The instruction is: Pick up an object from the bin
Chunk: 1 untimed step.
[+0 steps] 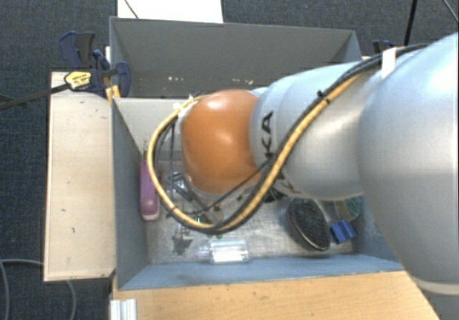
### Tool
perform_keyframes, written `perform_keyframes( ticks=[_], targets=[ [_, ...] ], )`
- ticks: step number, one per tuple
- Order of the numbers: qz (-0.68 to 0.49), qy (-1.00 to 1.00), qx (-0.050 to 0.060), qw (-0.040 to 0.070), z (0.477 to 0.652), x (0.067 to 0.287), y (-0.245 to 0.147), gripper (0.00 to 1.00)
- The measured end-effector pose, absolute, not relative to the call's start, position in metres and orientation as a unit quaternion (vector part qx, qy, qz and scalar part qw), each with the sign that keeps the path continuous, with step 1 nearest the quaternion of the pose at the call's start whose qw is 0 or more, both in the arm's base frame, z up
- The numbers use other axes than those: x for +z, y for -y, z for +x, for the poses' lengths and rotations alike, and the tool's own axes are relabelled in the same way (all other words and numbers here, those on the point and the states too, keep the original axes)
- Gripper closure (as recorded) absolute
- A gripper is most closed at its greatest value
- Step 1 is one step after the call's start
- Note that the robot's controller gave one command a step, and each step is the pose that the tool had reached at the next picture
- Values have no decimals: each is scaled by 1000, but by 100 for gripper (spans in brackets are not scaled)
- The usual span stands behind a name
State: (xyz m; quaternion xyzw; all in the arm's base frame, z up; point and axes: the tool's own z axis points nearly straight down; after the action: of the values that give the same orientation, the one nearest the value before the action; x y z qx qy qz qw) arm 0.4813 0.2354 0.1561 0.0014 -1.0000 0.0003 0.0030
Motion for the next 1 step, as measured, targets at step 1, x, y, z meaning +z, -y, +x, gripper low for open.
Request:
perform_keyframes(
  ticks=[1],
  targets=[
    [122,993,1,0,513,110,-155,0]
  ],
)
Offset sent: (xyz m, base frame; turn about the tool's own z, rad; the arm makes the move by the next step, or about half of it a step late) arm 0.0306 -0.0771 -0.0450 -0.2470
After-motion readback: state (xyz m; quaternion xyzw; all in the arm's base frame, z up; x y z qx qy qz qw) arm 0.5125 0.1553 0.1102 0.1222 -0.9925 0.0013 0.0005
